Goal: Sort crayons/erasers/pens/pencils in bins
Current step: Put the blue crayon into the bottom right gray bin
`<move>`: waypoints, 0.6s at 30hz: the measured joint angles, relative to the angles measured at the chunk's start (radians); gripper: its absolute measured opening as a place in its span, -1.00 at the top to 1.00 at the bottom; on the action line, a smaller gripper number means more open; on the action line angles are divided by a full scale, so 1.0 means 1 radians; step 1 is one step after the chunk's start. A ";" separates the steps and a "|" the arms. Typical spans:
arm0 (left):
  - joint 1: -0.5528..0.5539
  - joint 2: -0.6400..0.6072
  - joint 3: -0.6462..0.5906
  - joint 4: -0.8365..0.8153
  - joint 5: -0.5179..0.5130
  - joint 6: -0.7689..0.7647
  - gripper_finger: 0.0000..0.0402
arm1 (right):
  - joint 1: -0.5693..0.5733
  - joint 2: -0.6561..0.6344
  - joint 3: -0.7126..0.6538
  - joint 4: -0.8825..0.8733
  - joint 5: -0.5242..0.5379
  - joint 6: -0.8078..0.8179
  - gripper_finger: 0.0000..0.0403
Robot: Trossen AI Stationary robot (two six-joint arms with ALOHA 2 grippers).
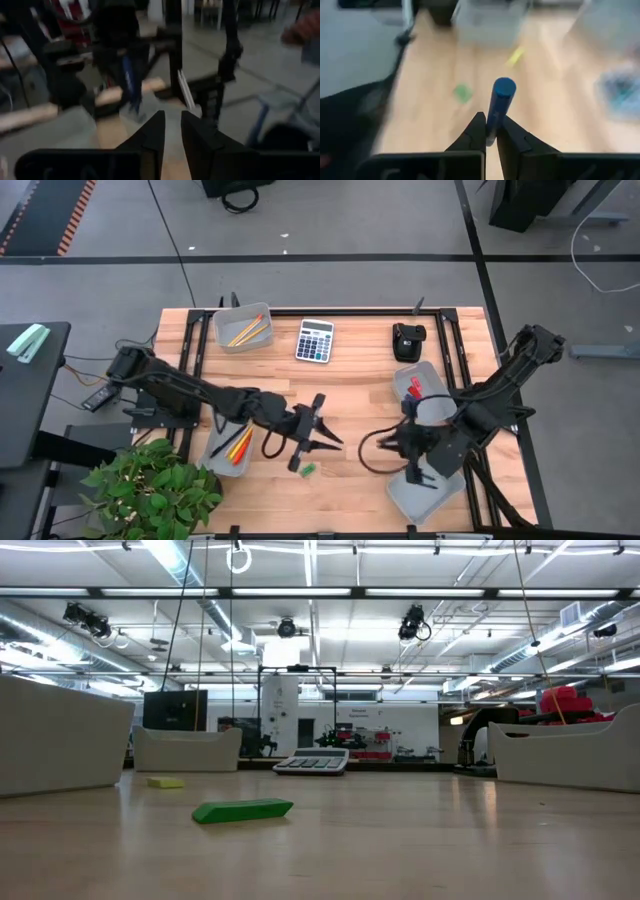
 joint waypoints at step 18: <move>-0.024 -0.045 0.000 -0.474 -0.095 -0.064 0.72 | 0.222 0.270 -0.001 -0.404 -0.425 0.680 0.88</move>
